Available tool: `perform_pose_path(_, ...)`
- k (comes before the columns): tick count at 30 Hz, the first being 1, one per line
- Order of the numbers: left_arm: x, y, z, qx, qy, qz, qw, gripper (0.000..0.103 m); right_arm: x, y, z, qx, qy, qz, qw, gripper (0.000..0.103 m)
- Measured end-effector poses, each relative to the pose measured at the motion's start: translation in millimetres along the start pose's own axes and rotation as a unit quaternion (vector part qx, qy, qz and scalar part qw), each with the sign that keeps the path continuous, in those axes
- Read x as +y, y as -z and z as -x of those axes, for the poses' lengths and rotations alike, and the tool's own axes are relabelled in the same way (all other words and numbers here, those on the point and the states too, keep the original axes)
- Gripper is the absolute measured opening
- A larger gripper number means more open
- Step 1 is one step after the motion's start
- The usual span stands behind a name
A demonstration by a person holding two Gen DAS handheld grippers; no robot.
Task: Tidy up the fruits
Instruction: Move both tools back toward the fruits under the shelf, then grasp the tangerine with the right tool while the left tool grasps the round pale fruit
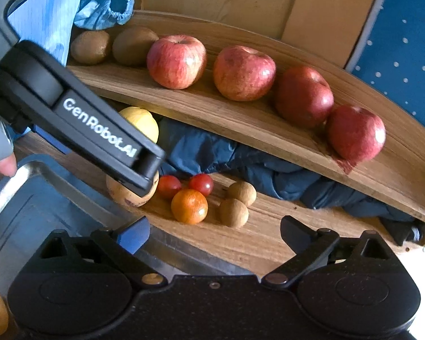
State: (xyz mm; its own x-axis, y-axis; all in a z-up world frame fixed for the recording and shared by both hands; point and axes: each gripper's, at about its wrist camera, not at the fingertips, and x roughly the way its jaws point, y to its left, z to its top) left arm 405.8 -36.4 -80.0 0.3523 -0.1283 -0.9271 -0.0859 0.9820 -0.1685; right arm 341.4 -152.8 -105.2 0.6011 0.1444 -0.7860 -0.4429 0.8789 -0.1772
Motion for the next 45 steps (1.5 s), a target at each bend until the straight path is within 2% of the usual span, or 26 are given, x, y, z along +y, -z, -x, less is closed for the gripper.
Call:
perform_pose_path(14, 1.8, -4.5, -9.7, 0.003, 0.025, 0.014, 0.9996, 0.101, 12.4, -5.3, -9.5, -0.005, -0.01, 0.051, 0.999, 0.071)
perform_pose_path(23, 6.4, -4.8, -8.7, 0.003, 0.038, 0.029, 0.9989, 0.083, 15.2, -9.2, -16.7, 0.007, -0.029, 0.057, 0.998, 0.051)
perform_pose_path(28, 7.0, -4.7, -9.7, 0.008, 0.051, 0.031, 0.9982, 0.068, 17.2, -11.0, -20.4, 0.009, -0.034, 0.068, 0.997, 0.041)
perform_pose_path(31, 8.3, -4.9, -10.3, 0.009, 0.054, 0.034, 0.9979, 0.061, 17.1, -12.3, -22.7, 0.011, -0.038, 0.069, 0.997, 0.039)
perform_pose_path(35, 11.2, -5.2, -11.8, 0.013, 0.06, 0.041, 0.9973, 0.058, 16.8, -13.7, -26.0, 0.015, -0.039, 0.066, 0.997, 0.035)
perform_pose_path(37, 13.0, -5.1, -13.4, 0.018, 0.069, 0.05, 0.9962, 0.053, 16.1, -13.5, -25.8, 0.015, -0.04, 0.061, 0.997, 0.034)
perform_pose_path(45, 11.6, -4.4, -11.6, 0.017, 0.067, 0.051, 0.9963, 0.053, 13.6, -13.1, -20.4, 0.008, -0.034, 0.052, 0.998, 0.033)
